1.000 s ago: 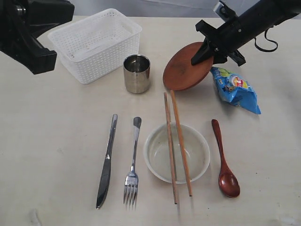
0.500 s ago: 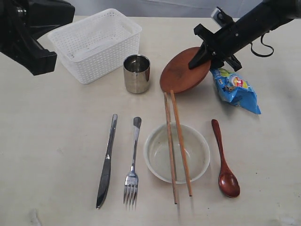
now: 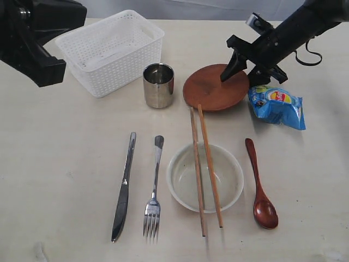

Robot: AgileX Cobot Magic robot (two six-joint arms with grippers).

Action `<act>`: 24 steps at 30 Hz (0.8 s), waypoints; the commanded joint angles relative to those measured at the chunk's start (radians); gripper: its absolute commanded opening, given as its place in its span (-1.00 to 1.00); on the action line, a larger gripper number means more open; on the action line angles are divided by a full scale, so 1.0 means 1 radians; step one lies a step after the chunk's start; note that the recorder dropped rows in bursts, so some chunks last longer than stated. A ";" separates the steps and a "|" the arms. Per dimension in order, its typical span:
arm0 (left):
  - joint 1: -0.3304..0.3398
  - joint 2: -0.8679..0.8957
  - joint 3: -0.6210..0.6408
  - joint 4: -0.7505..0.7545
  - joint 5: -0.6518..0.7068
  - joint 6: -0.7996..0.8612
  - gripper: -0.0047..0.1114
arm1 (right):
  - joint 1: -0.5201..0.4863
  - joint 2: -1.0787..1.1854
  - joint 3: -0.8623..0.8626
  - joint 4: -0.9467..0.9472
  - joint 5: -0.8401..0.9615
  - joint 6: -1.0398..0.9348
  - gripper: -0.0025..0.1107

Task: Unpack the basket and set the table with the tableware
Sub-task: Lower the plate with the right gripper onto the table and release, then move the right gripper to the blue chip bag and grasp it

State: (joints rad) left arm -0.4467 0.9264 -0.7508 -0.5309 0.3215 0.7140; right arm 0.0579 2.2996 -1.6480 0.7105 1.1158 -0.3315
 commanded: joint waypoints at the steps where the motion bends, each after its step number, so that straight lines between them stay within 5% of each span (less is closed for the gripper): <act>1: 0.003 -0.006 0.004 -0.004 -0.008 -0.008 -0.92 | -0.003 0.005 -0.002 -0.004 -0.009 0.002 0.01; 19: 0.003 -0.006 0.004 -0.004 -0.012 -0.005 -0.92 | -0.055 -0.195 -0.002 -0.120 -0.011 0.079 0.13; 24: 0.003 -0.006 0.004 -0.004 -0.012 -0.005 -0.92 | -0.054 -0.383 0.079 -0.409 -0.008 0.182 0.13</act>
State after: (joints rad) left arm -0.4467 0.9264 -0.7508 -0.5309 0.3197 0.7140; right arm 0.0099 2.0121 -1.6165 0.4522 1.0873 -0.2051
